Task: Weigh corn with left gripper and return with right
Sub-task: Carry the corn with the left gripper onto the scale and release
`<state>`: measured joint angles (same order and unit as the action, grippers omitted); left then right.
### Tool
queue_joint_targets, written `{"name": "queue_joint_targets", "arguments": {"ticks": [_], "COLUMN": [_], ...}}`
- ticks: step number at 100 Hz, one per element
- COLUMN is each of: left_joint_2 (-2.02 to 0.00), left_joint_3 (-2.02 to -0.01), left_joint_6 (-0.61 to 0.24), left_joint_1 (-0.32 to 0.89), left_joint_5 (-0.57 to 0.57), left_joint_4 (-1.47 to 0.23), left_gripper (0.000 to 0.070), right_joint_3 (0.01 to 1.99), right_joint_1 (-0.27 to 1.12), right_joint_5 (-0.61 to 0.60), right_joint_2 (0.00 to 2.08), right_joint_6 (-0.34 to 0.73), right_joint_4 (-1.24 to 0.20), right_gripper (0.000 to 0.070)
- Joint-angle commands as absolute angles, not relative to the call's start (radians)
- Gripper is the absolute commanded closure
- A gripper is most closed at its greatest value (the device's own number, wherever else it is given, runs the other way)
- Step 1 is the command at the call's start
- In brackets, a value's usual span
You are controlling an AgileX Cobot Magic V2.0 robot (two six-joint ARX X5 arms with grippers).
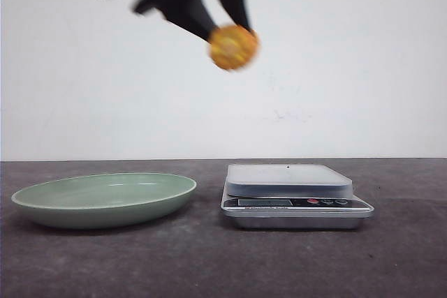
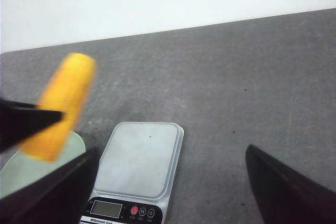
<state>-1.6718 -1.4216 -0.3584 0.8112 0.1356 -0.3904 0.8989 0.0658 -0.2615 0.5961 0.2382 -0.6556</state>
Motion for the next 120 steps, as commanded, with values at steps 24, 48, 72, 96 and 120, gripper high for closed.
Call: {"name": "queue_joint_targets", "arguments": {"ticks": [24, 48, 72, 96, 120], "left_joint_2": [-1.956, -2.028, -2.03, -1.935, -1.604], "left_joint_3": [-1.606, -1.606, -1.608, -1.661, -1.696], "left_joint_6": [-0.387, -0.414, -0.412, -0.353, -0.23], "left_joint_1": [0.841, 0.842, 0.849, 0.849, 0.799], "left_joint_5": [0.134, 0.101, 0.093, 0.112, 0.236], "left_joint_4": [-0.45, -0.47, -0.46, -0.532, -0.537], "left_gripper": [0.0688, 0.0689, 0.0379, 0.0105, 0.0117], "right_joint_3": [0.915, 0.915, 0.915, 0.915, 0.915], "right_joint_1": [0.07, 0.07, 0.07, 0.07, 0.096], "right_joint_5": [-0.262, -0.262, -0.262, -0.262, -0.262], "right_joint_2": [0.599, 0.599, 0.599, 0.599, 0.6], "right_joint_6": [0.223, 0.221, 0.219, 0.216, 0.216], "right_joint_4": [-0.652, -0.654, -0.659, -0.659, -0.658], "right_gripper": [0.0135, 0.0134, 0.0133, 0.0132, 0.0132]}}
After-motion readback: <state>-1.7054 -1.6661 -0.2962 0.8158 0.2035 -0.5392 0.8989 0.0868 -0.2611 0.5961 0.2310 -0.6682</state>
